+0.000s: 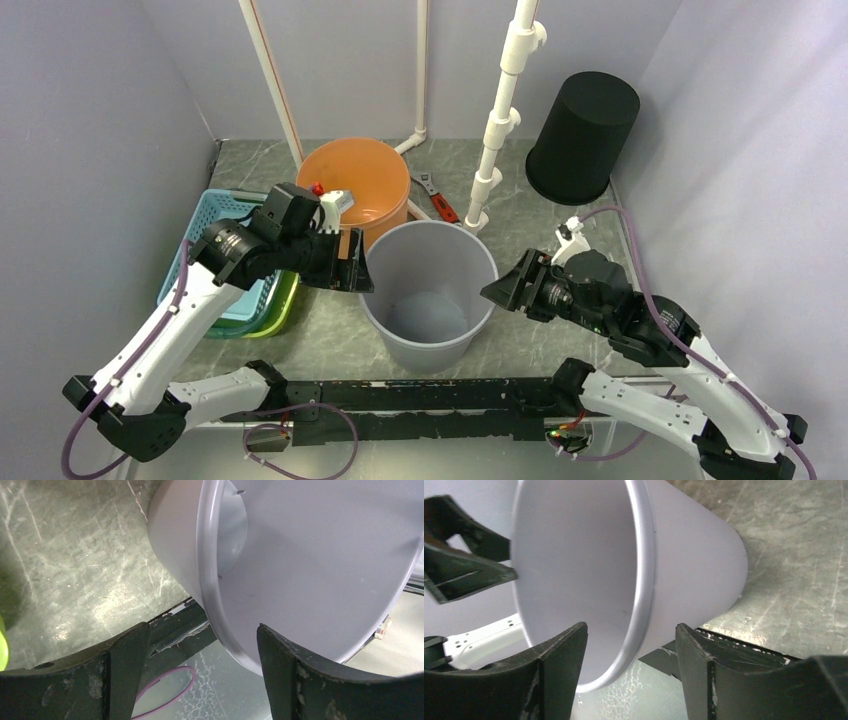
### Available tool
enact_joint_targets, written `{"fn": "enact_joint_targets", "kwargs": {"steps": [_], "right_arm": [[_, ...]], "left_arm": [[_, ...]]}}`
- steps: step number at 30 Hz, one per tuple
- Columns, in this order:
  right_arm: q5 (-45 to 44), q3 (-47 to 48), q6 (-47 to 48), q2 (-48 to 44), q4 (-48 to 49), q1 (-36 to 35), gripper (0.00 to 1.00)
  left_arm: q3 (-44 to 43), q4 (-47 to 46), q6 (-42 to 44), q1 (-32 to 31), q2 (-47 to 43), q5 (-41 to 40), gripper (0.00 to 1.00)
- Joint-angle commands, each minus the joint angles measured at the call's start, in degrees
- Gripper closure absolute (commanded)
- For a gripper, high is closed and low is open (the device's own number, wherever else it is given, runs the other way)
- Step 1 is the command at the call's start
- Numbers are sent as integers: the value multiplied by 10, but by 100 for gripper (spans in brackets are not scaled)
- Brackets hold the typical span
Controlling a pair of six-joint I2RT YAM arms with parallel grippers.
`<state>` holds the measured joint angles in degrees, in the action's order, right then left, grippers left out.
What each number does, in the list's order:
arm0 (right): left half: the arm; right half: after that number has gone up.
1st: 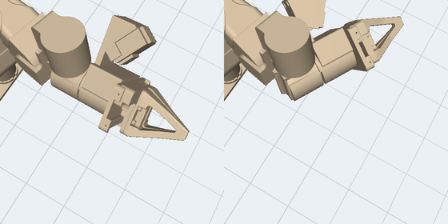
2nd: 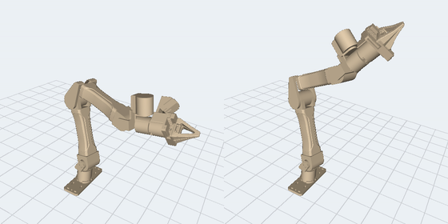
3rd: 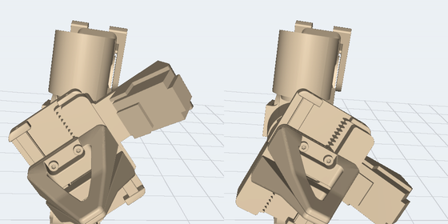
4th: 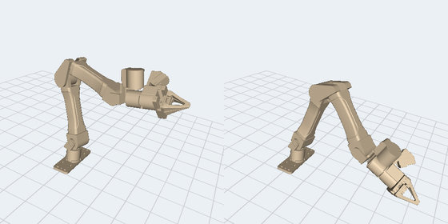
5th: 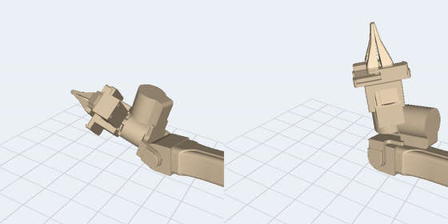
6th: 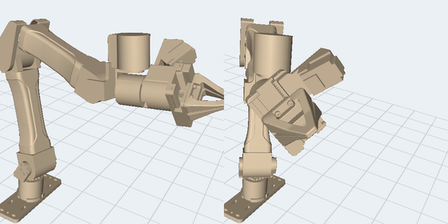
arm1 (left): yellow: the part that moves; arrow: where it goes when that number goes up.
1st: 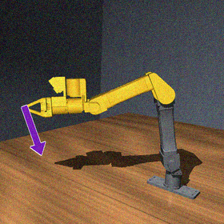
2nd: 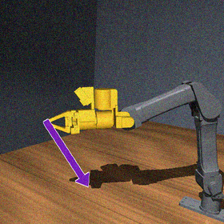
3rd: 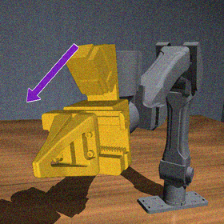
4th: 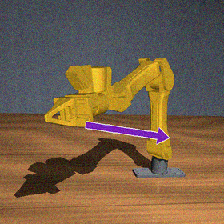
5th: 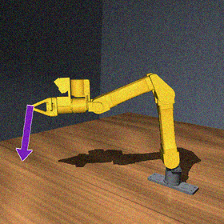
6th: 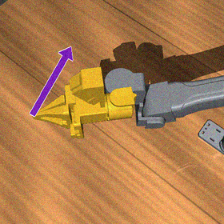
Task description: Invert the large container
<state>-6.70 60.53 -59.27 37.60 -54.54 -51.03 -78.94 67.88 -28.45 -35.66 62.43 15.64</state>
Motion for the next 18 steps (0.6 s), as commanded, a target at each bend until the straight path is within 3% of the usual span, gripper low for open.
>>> {"fn": "enact_joint_targets", "kwargs": {"steps": [1, 7, 12, 18], "right_arm": [[5, 21, -5, 21, 3, 1, 37], [9, -2, -16, 22, 36, 0, 48], [-1, -9, -23, 18, 56, 0, 55], [-11, -1, -25, 8, 46, 0, 64]], "left_arm": [[12, -31, -19, 0, -14, 25, 18], [25, -39, -26, 0, -7, 43, 35], [31, -52, -22, 0, -13, 36, 42], [29, -53, -20, 0, 10, 47, 57]]}}
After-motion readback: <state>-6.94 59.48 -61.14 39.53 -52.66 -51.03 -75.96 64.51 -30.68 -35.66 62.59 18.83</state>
